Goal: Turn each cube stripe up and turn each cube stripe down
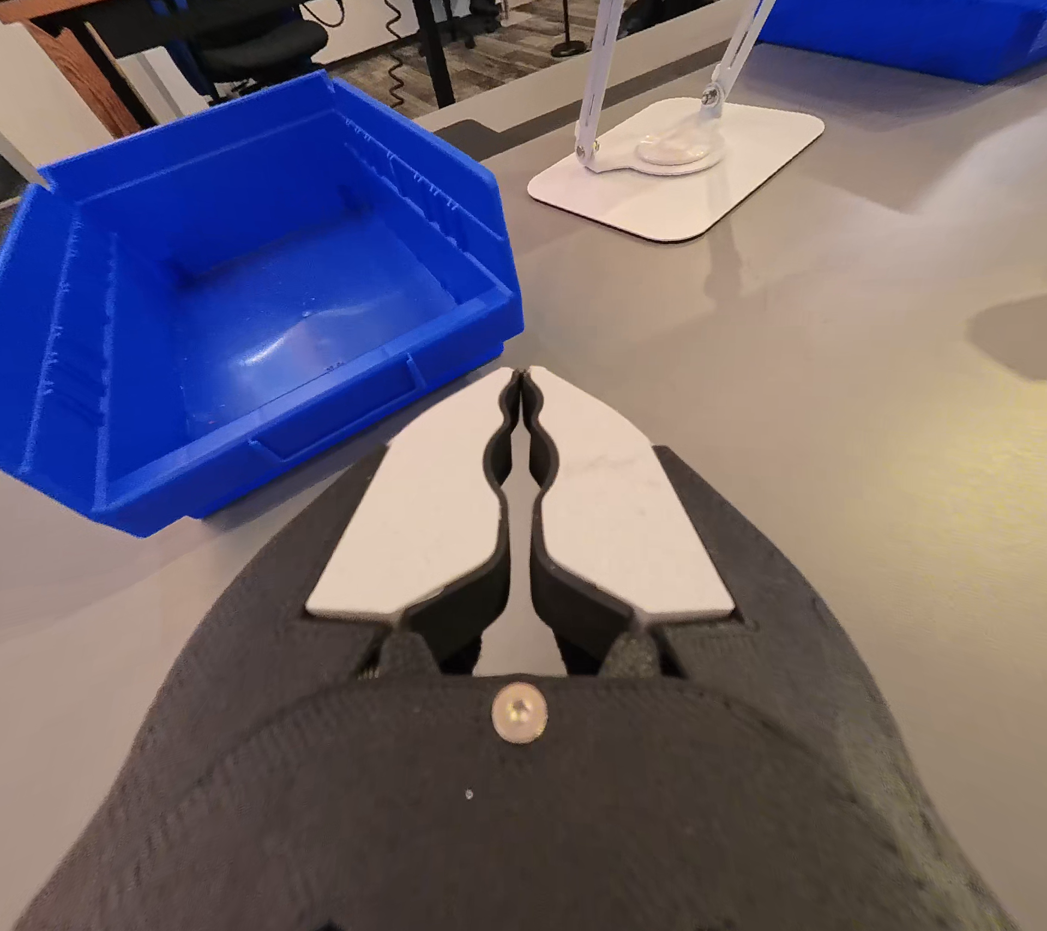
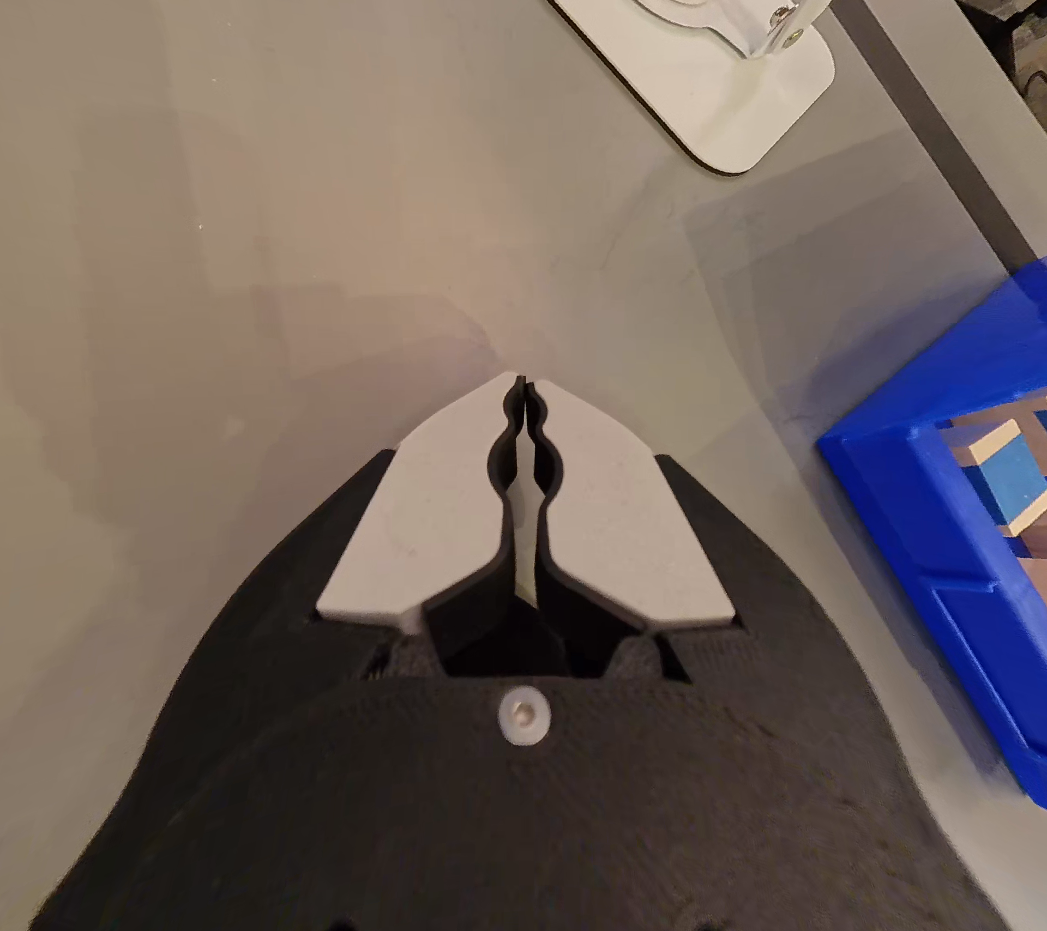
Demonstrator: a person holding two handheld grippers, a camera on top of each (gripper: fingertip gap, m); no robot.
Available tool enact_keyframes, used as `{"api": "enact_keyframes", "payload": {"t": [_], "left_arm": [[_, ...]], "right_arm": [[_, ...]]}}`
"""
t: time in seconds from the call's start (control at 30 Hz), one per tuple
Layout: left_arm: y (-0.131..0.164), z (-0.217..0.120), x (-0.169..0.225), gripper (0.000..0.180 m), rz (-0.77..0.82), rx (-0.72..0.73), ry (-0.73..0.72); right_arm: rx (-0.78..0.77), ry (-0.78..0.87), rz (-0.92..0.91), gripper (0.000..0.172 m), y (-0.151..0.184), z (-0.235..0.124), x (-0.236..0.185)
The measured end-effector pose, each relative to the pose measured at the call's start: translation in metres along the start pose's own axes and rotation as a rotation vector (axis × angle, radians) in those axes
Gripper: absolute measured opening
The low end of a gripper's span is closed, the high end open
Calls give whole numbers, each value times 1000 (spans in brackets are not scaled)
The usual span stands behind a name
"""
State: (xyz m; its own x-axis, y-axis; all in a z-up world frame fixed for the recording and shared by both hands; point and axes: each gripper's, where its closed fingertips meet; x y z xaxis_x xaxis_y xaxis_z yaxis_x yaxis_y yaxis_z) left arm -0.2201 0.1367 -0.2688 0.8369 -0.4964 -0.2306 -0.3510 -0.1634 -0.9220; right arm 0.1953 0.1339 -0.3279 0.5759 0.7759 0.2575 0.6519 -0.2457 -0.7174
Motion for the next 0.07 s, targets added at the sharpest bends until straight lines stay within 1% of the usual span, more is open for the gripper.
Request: {"api": "enact_keyframes", "payload": {"t": [0.03,0.07], "left_arm": [[1,0,-1,0,0,-7,-16],[2,-1,-4,0,0,-16,-46]], "right_arm": [[1,-2,3,0,0,0,0],[1,-4,6,0,0,0,0]]}}
Point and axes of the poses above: each gripper's, where its closed fingertips meet, z out along the fingers, y out of its underside, x = y × z across the jaws, and after that the axes turned 5 degrees about z, right-handed
